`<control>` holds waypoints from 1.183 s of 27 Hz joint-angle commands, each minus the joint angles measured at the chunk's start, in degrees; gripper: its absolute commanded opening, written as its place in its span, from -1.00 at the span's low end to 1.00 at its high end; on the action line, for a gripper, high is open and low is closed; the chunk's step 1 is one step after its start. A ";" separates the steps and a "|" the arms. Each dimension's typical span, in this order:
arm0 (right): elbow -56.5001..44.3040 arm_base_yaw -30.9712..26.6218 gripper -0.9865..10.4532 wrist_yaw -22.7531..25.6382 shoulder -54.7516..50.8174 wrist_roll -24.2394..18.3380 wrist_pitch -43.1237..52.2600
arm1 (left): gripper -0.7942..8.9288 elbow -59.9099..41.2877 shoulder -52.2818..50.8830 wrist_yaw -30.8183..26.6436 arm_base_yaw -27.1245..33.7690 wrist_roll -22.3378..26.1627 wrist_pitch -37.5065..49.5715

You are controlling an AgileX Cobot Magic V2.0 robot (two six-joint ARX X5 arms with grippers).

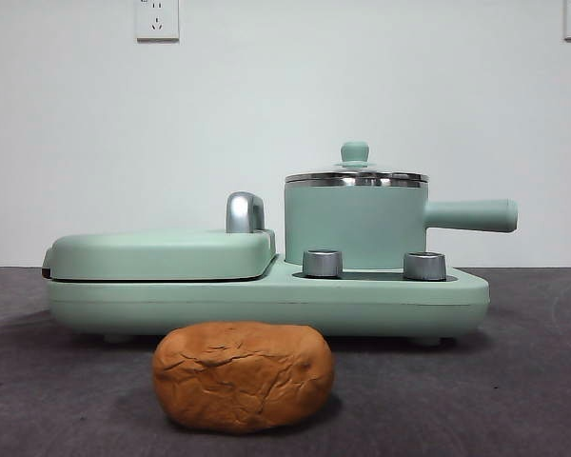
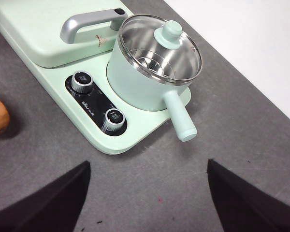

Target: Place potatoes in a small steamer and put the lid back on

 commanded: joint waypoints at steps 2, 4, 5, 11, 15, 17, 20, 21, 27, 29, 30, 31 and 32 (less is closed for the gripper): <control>0.85 0.28 -0.16 0.17 0.15 4.44 1.14 | -0.14 1.38 2.93 1.22 -1.38 -4.85 3.67; 0.85 0.28 -0.16 0.13 0.15 6.14 1.92 | -0.14 1.38 5.22 1.36 -2.60 -5.77 6.27; 0.85 0.28 -0.16 0.15 0.15 6.71 2.14 | -0.14 1.38 6.21 1.36 -3.26 -6.21 7.37; 0.85 0.28 -0.16 0.15 0.17 9.53 3.28 | -0.14 1.38 16.48 1.36 -8.57 -8.07 19.34; 0.85 0.28 -0.16 0.15 0.17 9.97 3.28 | -0.14 1.38 24.13 1.33 -12.66 -8.09 29.16; 0.85 0.28 -0.16 0.15 0.17 9.97 3.28 | -0.14 1.38 27.74 1.31 -14.43 -8.09 34.32; 0.85 0.28 -0.16 0.15 0.17 9.97 3.28 | -0.14 1.38 33.16 1.16 -16.85 -9.42 42.91; 0.85 0.28 -0.16 0.15 0.17 9.97 3.28 | -0.14 1.40 34.95 1.01 -17.57 -10.40 45.97; 0.85 0.28 -0.16 0.15 0.17 10.14 3.28 | -0.15 1.62 45.51 -0.48 -20.46 -16.02 64.02; 0.85 0.28 -0.16 0.15 0.17 10.14 3.26 | -0.15 2.43 48.61 -1.55 -21.11 -17.16 67.01; 0.85 0.28 -0.16 0.15 0.17 10.14 3.26 | -0.15 3.13 50.27 -1.60 -21.38 -17.27 67.67; 0.85 0.28 -0.16 0.17 0.17 10.16 3.26 | -0.15 4.09 51.76 -1.62 -21.53 -17.22 67.73; 0.85 0.26 -0.16 0.15 0.17 10.16 3.26 | -0.15 5.09 53.16 -1.64 -21.57 -17.25 67.67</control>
